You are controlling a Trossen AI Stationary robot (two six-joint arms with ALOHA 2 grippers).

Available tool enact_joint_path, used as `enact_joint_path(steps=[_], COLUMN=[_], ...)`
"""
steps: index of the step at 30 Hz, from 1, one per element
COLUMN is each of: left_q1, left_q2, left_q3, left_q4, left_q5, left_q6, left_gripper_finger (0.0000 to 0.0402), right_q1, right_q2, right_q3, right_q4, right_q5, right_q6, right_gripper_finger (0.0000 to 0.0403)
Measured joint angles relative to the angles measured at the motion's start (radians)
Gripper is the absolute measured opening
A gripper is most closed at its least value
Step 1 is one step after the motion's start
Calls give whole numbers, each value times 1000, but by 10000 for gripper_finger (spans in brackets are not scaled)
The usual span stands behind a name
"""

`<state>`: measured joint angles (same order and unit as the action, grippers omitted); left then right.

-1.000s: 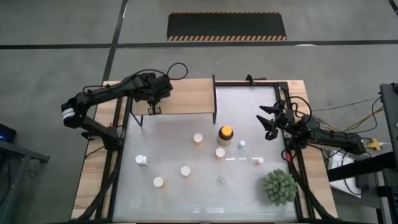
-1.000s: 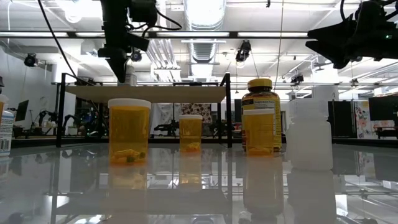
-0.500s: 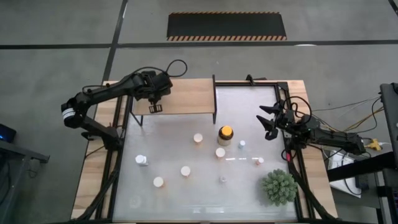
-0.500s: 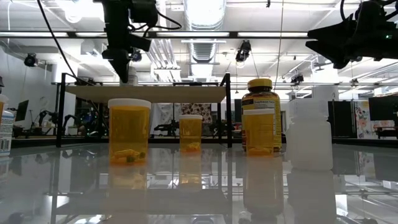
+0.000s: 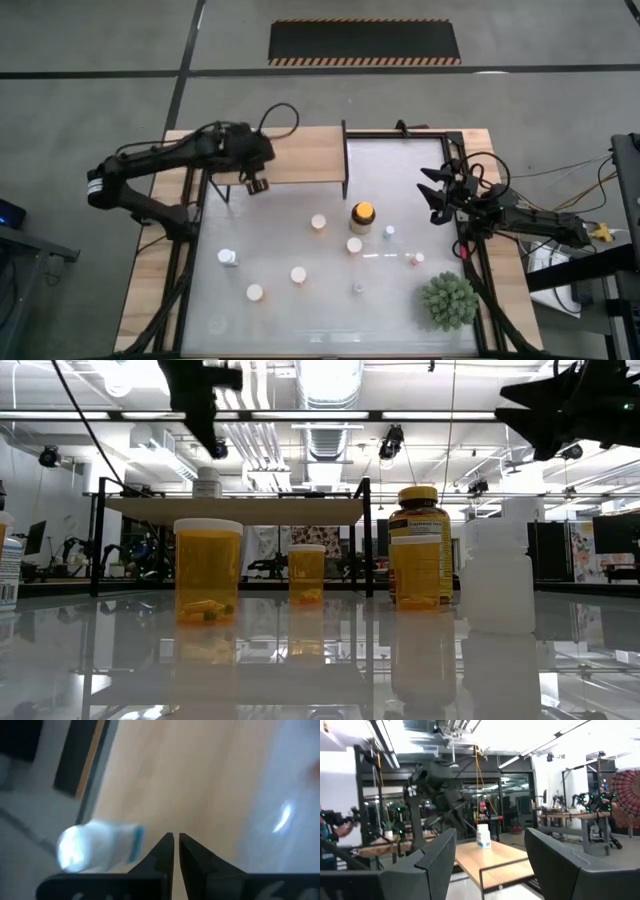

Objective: Pick and place medicine bottles onto shelf by color
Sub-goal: Put the yellow medicine bottle on the shelf

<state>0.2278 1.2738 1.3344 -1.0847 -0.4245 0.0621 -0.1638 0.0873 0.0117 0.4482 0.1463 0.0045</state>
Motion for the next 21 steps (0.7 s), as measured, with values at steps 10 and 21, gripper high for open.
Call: enact_joint_path(steps=[10,21], left_q1=[-377,-432], left_q2=[-188,-313], left_q3=[-343,-560], left_q4=[654,1083], left_q5=[2,-7], left_q6=[-48,122], left_gripper_finger=[1,0], right_q1=[0,0], right_q2=[240,542], right_q3=[158,541], right_q4=[3,-443], right_q5=[-47,-95], right_q6=[-44,12], right_gripper_finger=[226,245])
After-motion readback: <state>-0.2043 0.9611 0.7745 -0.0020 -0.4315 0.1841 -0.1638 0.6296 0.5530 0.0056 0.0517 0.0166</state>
